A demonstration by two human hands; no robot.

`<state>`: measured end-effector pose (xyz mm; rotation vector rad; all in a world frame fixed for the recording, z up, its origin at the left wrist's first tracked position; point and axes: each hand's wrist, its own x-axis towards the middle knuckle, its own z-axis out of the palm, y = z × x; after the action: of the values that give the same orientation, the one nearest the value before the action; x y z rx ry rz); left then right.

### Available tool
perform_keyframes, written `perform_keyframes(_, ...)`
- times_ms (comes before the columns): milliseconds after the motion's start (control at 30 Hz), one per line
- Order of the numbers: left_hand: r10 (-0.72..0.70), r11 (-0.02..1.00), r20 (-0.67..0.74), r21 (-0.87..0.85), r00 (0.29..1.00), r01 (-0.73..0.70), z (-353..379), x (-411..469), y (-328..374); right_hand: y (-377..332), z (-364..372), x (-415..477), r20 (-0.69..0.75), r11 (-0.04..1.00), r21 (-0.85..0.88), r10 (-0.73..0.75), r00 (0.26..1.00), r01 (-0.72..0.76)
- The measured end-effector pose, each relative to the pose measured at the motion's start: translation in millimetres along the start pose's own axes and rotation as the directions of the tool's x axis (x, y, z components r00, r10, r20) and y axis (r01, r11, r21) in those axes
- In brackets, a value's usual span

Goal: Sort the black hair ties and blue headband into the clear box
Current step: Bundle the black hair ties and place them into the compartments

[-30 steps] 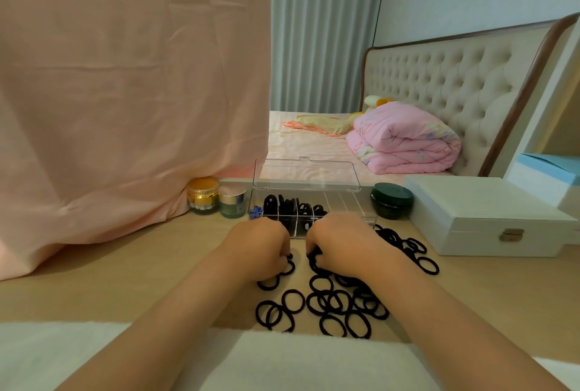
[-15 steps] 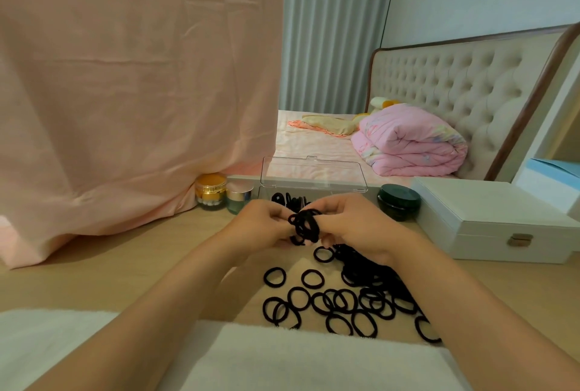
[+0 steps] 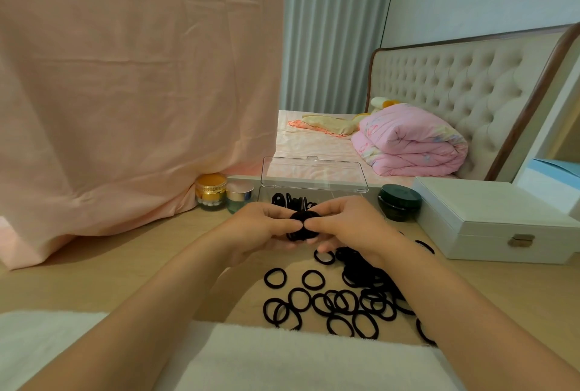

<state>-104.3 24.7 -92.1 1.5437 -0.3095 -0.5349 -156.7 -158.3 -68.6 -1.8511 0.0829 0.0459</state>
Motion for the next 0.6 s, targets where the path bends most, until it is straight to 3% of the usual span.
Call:
perform_keyframes(133, -0.008, 0.997, 0.001, -0.075, 1.000, 0.008, -5, 2, -1, 3, -5, 3, -0.008, 0.993, 0.111, 0.036, 0.999, -0.034)
perform_keyframes(267, -0.005, 0.992, 0.071, -0.128, 0.997, 0.014, -6, 2, -2, 7, -4, 6, -0.048, 0.994, 0.107, 0.020, 0.999, -0.014)
perform_keyframes(400, 0.010, 0.985, 0.116, -0.171, 0.993, 0.010, -7, 2, -1, 8, -3, 6, 0.013, 0.988, 0.156, 0.004, 1.000, -0.006)
perform_keyframes(600, -0.029, 0.999, 0.103, -0.028, 0.994, 0.032, -16, -1, 3, 7, -2, 5, 0.093, 0.982, 0.179, 0.047, 0.995, -0.064)
